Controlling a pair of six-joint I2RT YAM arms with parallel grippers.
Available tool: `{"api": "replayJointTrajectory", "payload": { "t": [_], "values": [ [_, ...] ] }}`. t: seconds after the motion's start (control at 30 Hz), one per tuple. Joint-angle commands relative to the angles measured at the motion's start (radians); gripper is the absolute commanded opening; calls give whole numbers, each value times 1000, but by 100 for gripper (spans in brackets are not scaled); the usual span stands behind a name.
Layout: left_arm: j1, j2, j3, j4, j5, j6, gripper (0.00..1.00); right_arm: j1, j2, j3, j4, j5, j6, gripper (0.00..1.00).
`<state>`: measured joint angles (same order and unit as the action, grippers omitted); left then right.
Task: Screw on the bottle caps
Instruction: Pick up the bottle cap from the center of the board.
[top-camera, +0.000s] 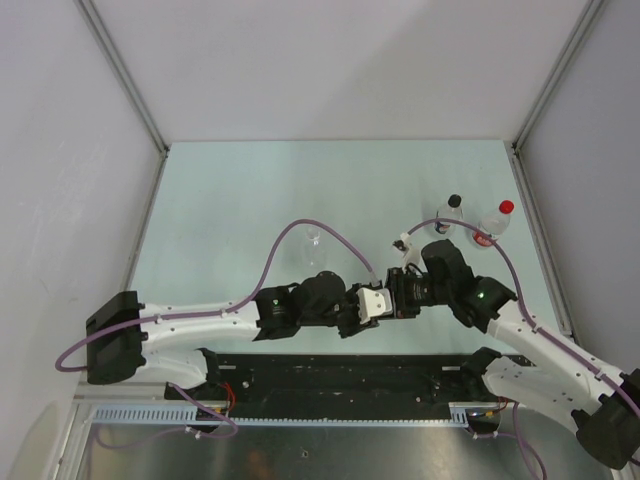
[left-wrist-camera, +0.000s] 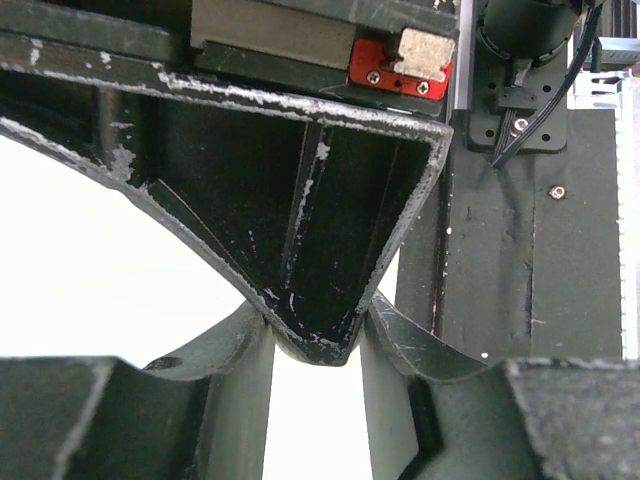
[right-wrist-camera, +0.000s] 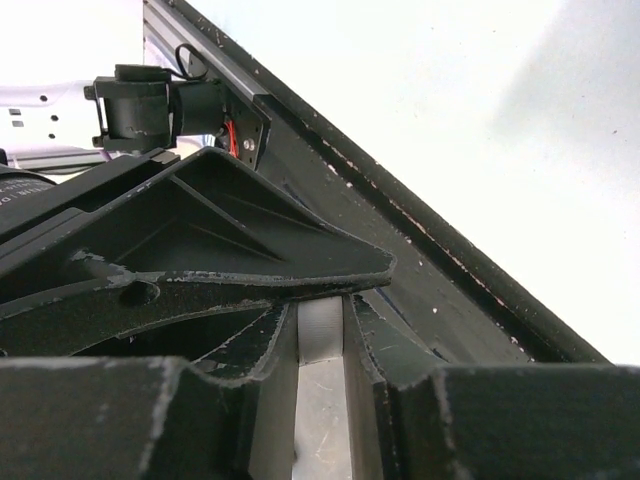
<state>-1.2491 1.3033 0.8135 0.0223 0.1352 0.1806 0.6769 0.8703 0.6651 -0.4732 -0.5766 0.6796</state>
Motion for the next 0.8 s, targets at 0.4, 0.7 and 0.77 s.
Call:
{"api": "replayJointTrajectory", "payload": {
  "t": [0.4, 0.7, 0.77],
  "values": [
    [-1, -73, -89, 236, -147, -26, 5, -60, -155, 39, 38, -21, 3, 63],
    [0, -252, -216, 532, -245, 30, 5, -79, -363, 39, 197, 67, 27, 75],
    [0, -301, -257, 626, -235, 59, 5, -80, -391, 39, 227, 60, 58, 74]
  ]
}}
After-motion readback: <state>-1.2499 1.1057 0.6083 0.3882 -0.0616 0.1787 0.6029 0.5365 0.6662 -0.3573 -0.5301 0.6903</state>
